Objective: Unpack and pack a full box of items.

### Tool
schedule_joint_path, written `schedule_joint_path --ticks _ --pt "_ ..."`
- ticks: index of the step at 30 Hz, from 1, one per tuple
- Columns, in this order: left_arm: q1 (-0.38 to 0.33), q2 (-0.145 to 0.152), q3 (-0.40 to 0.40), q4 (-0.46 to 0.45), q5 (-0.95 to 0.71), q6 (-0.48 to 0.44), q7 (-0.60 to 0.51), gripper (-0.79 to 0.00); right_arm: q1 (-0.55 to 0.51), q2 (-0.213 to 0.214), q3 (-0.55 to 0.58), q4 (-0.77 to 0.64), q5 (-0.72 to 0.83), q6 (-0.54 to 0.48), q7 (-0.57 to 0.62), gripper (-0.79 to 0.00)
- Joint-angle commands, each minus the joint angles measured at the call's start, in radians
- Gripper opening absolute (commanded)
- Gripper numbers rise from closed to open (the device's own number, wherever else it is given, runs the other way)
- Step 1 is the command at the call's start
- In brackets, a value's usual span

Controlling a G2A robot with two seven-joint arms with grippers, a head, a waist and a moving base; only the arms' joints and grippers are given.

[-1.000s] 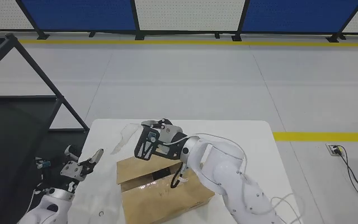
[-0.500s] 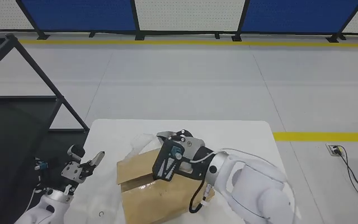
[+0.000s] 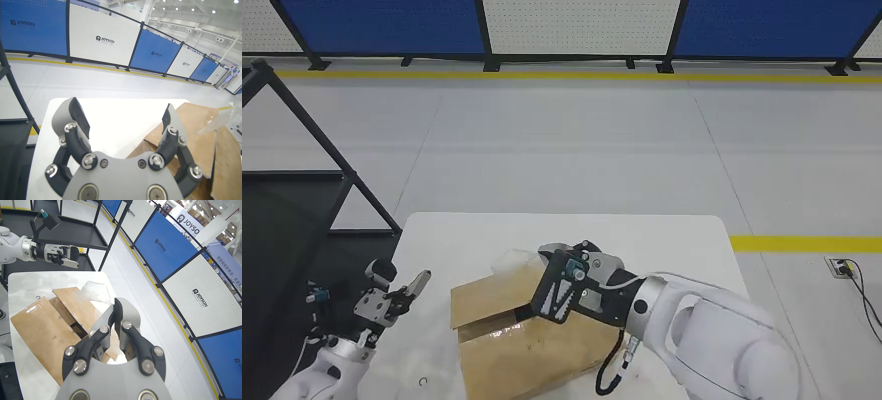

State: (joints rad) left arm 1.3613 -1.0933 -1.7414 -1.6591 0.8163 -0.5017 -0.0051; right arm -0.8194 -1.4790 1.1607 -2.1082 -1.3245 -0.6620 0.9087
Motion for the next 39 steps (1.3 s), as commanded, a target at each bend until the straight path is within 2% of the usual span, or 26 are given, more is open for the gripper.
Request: schedule_joint_path --ticks 1,2,5,9,16,20,24,29,34,39 --pt "0.022 0.002 0.000 -0.006 0.015 -0.064 0.018 0.000 -0.016 0.002 -0.002 -0.009 -0.012 0.019 -0.039 -0.785" --pt "0.035 0.004 -0.002 -0.008 0.022 -0.113 0.029 0.000 -0.021 0.003 -0.003 -0.016 -0.017 0.025 -0.053 -0.785" --pt "0.081 0.015 -0.020 0.001 0.038 -0.341 0.038 0.000 -0.040 0.006 0.003 -0.037 -0.039 0.067 -0.093 -0.785" --pt "0.131 0.029 -0.069 -0.008 0.125 -0.508 0.045 0.000 -0.065 0.010 0.022 -0.059 -0.044 0.109 -0.134 -0.785" --pt "0.310 0.063 -0.068 -0.175 0.285 -0.511 0.093 0.000 -0.081 0.020 0.068 -0.062 -0.018 0.115 -0.161 -0.785" --pt "0.375 0.081 -0.046 -0.202 0.336 -0.511 0.142 0.000 -0.083 0.026 0.081 -0.061 -0.001 0.109 -0.171 -0.785" --pt "0.397 0.090 -0.073 -0.178 0.339 -0.511 0.201 0.000 -0.081 0.030 0.082 -0.055 0.007 0.105 -0.173 -0.785" --pt "0.407 0.098 -0.082 -0.161 0.359 -0.508 0.190 0.000 -0.080 0.036 0.086 -0.049 0.021 0.102 -0.184 -0.785" --pt "0.397 0.097 -0.061 -0.157 0.372 -0.488 0.173 0.000 -0.092 0.043 0.092 -0.052 0.031 0.099 -0.197 -0.785" --pt "0.385 0.095 -0.024 -0.159 0.415 -0.422 0.143 0.000 -0.115 0.051 0.100 -0.067 0.034 0.093 -0.203 -0.785"
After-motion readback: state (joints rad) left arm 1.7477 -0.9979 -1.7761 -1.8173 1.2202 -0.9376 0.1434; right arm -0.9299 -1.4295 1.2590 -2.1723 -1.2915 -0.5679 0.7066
